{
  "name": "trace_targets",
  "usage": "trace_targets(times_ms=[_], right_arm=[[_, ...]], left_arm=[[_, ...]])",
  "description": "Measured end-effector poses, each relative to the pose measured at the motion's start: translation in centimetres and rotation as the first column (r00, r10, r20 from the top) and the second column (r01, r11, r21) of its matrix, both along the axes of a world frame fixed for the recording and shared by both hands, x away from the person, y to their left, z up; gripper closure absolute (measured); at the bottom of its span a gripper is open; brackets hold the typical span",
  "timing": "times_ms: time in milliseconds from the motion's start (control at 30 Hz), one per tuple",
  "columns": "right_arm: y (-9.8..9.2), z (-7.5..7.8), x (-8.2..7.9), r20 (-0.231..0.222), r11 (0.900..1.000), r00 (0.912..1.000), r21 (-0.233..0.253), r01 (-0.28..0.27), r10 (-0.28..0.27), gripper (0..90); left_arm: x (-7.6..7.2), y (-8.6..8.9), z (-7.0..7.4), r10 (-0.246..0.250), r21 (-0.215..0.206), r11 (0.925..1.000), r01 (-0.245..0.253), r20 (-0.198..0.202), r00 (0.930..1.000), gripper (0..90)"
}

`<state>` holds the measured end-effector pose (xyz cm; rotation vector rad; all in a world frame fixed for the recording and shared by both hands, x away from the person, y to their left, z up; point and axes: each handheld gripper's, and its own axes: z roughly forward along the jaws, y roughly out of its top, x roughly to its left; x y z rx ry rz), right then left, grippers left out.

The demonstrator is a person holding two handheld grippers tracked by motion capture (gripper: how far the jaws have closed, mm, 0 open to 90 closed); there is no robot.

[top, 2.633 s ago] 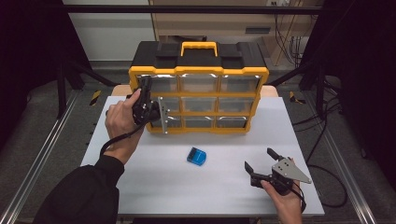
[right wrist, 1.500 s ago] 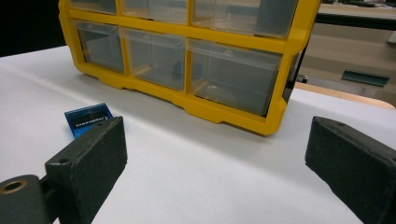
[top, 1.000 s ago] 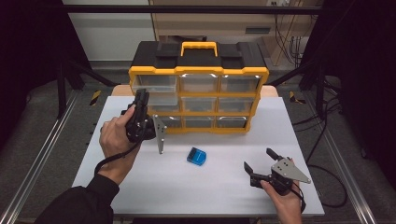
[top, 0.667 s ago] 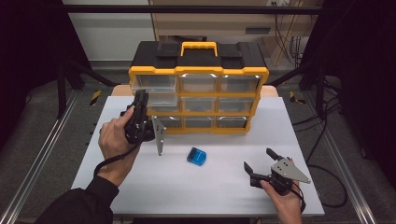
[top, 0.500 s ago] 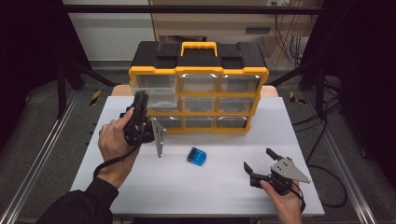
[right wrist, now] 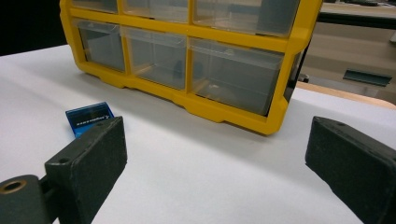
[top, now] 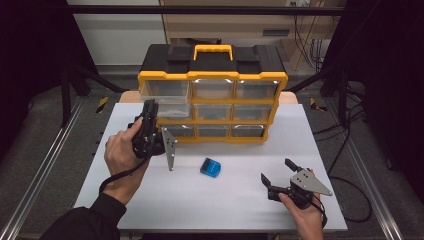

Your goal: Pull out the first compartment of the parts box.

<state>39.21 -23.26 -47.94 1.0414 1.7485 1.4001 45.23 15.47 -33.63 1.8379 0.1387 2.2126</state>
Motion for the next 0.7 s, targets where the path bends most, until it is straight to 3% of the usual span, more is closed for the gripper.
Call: trace_targets(times_ms=[700], right_arm=[[0.0,-0.1,0.1,-0.003,1.0,1.0,-0.008,0.001,-0.001,5.7]], left_arm=[[-2.2,-0.3,0.4,-0.005,-0.01,0.9999,0.004,-0.024,0.9997,76.6]])
